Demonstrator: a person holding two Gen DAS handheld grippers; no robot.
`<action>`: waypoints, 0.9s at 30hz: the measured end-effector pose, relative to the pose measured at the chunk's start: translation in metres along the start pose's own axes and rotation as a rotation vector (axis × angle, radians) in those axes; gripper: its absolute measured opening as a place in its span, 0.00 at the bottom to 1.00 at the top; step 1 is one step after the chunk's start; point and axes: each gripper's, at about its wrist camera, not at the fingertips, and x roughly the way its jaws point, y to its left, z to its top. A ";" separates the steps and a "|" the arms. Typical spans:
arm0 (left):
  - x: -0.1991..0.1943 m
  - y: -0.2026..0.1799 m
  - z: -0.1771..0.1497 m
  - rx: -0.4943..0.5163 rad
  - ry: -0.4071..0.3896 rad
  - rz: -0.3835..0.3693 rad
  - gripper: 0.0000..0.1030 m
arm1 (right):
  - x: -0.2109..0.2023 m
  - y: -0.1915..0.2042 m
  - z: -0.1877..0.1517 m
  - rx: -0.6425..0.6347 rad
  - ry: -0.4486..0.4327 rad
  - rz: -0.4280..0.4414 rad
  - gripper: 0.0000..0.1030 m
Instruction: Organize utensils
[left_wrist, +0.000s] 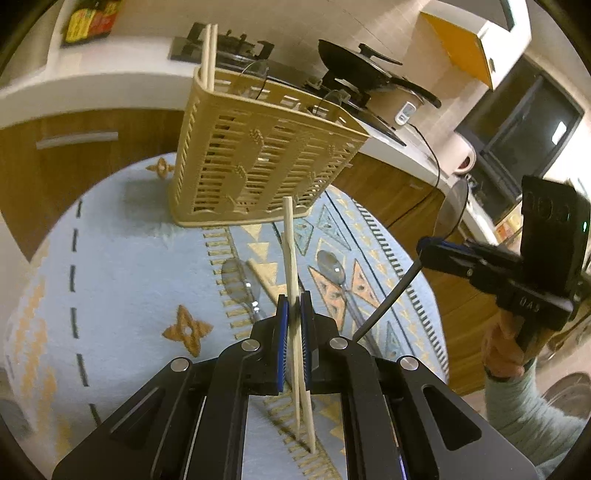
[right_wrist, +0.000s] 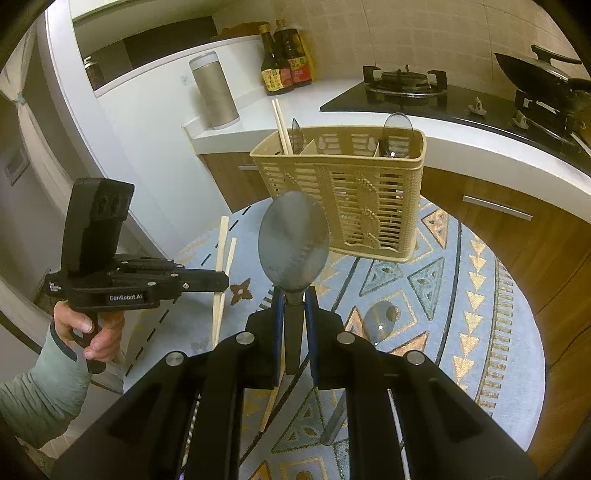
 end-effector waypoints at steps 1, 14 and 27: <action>-0.003 -0.005 -0.001 0.033 -0.003 0.033 0.05 | -0.001 0.000 0.000 -0.001 -0.004 0.000 0.09; -0.001 -0.018 -0.002 0.133 0.006 0.136 0.06 | -0.005 0.001 -0.003 0.000 -0.009 -0.006 0.09; -0.001 -0.016 -0.003 0.119 -0.012 0.085 0.06 | 0.000 -0.003 -0.007 0.009 0.000 -0.002 0.09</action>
